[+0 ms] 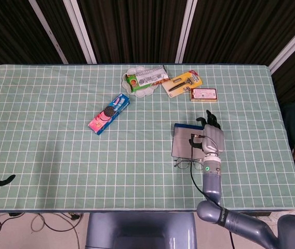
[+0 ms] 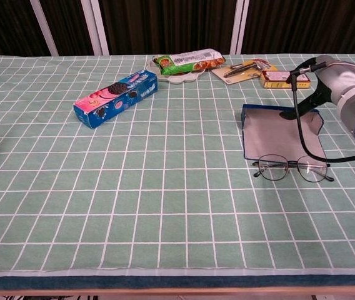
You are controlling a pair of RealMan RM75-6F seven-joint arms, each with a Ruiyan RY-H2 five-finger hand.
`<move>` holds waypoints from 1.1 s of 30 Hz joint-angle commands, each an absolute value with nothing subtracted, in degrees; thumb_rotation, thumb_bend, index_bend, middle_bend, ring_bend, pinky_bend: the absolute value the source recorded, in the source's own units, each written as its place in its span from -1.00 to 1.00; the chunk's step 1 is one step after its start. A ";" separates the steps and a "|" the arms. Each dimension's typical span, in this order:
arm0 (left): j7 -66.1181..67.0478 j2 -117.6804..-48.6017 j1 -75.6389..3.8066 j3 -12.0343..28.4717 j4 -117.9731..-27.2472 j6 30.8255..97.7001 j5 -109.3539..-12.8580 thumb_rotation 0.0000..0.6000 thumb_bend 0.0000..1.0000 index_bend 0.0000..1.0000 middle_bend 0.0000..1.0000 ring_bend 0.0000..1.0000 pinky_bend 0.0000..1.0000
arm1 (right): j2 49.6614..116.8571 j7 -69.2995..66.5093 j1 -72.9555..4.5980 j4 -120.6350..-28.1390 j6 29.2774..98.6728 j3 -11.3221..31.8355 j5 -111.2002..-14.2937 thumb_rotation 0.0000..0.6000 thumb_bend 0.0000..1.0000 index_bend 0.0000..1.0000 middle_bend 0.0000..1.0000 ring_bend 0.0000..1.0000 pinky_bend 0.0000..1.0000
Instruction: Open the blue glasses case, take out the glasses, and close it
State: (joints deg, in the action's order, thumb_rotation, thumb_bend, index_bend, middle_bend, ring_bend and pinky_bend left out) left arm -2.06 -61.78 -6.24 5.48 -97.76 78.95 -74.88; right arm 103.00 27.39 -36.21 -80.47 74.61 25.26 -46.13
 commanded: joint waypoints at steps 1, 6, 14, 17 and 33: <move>-2.06 -61.77 -6.23 5.41 -97.72 79.03 -75.11 1.00 -0.95 -1.00 -1.00 -1.00 -1.00 | 99.55 29.14 -34.59 -86.72 75.38 22.62 -48.38 1.00 -0.48 -0.09 -0.88 -1.00 -0.61; -2.07 -61.84 -6.24 5.27 -97.62 79.29 -75.75 1.00 -0.95 -1.00 -1.00 -1.00 -1.00 | 96.52 32.83 -33.42 -93.53 76.00 20.08 -48.17 1.00 -0.48 -0.05 -0.87 -1.00 -0.61; -2.52 -61.86 -6.11 5.14 -97.45 79.77 -76.49 1.00 -0.95 -1.00 -1.00 -1.00 -1.00 | 94.83 36.65 -32.25 -98.39 77.11 17.28 -45.88 1.00 -0.41 0.06 -0.83 -1.00 -0.61; -2.76 -61.84 -6.07 5.12 -97.38 79.88 -76.65 1.00 -0.95 -1.00 -1.00 -1.00 -1.00 | 95.33 37.00 -32.12 -98.52 77.51 16.55 -45.67 1.00 -0.40 0.09 -0.82 -1.00 -0.61; -3.32 -61.67 -6.14 5.23 -97.13 79.56 -76.37 1.00 -0.95 -1.00 -1.00 -1.00 -1.00 | 98.63 37.45 -32.45 -94.49 76.92 15.34 -43.75 1.00 -0.32 0.12 -0.80 -1.00 -0.61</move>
State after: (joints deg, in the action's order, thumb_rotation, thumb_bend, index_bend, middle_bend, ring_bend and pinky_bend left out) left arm -3.32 -61.66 -6.14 5.23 -97.13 79.56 -76.37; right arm 98.53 37.47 -32.47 -94.61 76.98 15.40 -43.83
